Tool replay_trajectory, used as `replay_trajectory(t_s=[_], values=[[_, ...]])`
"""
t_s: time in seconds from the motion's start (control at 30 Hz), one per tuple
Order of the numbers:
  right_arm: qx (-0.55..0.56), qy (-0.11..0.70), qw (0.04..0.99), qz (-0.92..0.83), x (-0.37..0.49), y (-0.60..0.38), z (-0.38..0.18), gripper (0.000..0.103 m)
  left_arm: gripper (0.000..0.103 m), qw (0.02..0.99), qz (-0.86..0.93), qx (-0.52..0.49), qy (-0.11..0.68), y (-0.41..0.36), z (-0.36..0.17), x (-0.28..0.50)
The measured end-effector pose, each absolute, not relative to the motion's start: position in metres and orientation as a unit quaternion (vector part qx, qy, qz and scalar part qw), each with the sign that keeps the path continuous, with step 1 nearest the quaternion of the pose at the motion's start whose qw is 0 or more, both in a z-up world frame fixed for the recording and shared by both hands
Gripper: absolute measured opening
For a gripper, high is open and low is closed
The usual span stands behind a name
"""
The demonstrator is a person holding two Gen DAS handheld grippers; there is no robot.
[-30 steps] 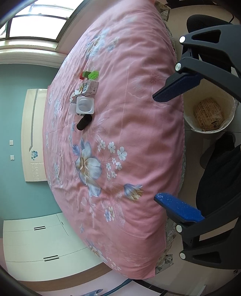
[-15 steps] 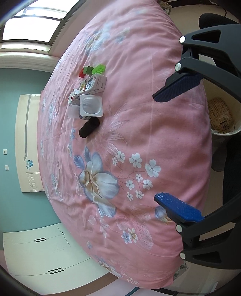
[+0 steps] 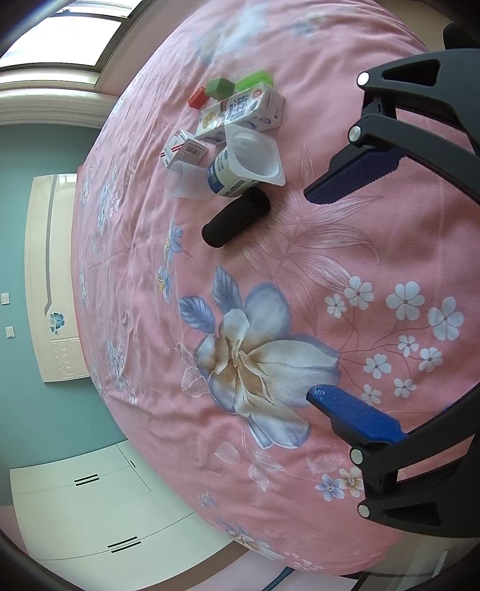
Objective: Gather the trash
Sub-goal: 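Move both tools forward over the bed toward the items, then grasp the black foam tube with left tool while right tool grasps green brick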
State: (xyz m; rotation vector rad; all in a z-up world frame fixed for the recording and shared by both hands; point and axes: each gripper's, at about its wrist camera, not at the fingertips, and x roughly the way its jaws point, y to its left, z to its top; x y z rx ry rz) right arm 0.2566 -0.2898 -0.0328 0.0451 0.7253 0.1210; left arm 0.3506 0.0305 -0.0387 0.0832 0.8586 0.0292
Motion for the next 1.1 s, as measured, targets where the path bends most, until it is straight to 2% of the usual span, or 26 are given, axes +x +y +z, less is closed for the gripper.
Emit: replay_trajectory(t_s=[0.43,0.93,1.1], values=[[0.018,0.398,0.913,0.085,0.367,-0.272,-0.068,0.096,0.100,0.899,-0.007,0.059,0.435,0.028,-0.069,0.411],[0.016,0.410,0.908,0.083,0.408,-0.267,-0.084,0.097,0.100,0.881,-0.050,0.013,0.471,0.016,-0.082,0.481],[0.010,0.412,0.908,0.081,0.413,-0.266,-0.087,0.097,0.100,0.858,-0.092,-0.043,0.504,0.015,-0.097,0.499]])
